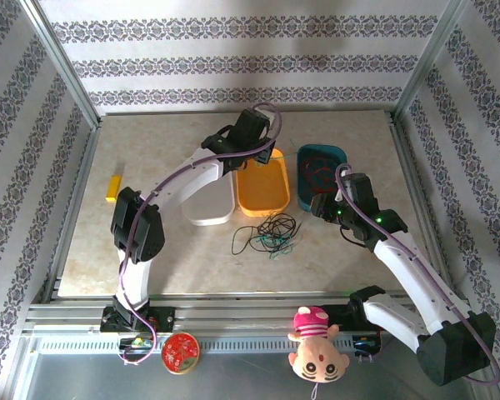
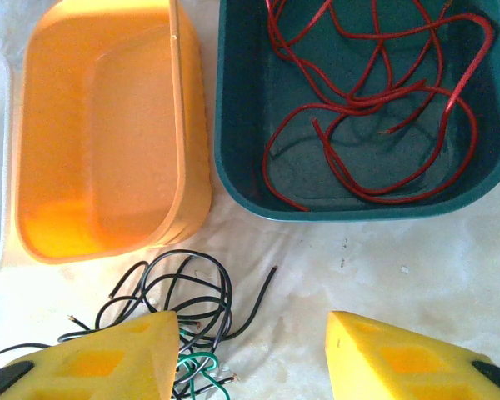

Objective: Untangle the cables

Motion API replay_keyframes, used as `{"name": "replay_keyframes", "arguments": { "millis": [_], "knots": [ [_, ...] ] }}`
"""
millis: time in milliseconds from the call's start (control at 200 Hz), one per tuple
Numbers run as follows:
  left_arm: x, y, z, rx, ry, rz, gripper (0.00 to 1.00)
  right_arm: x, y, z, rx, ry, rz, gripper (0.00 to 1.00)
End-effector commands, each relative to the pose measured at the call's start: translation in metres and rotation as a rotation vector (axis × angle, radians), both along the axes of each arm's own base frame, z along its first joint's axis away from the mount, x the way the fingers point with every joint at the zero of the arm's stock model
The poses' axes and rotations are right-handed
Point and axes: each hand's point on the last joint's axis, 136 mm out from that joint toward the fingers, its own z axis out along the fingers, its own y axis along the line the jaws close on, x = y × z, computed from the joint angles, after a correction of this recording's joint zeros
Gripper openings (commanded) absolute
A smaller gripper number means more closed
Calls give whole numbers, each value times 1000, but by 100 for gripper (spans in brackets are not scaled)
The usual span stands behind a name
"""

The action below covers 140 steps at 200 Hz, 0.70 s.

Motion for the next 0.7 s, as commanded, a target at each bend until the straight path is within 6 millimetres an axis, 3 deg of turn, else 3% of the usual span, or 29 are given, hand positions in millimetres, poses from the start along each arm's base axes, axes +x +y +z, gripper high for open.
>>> {"name": "replay_keyframes", "arguments": {
  "millis": [0,110,180,380,550,695],
  "knots": [
    [7,42,-40,288,41,81,0,2,-1,1,11,-8,-7,49],
    [11,55,-61,433,66,102,0,3,0,2,8,-11,-3,49],
    [10,53,-69,484,72,82,0,3,0,2,8,-13,-2,49],
    [-6,23,-95,572,106,-52,0,2,-2,2,0,-12,-2,50],
    [-31,-13,-117,605,125,-222,0,2,-2,2,-2,-12,-3,49],
    [-45,-22,-133,641,144,-279,0,2,-3,1,-1,-10,-5,49]
  ]
}}
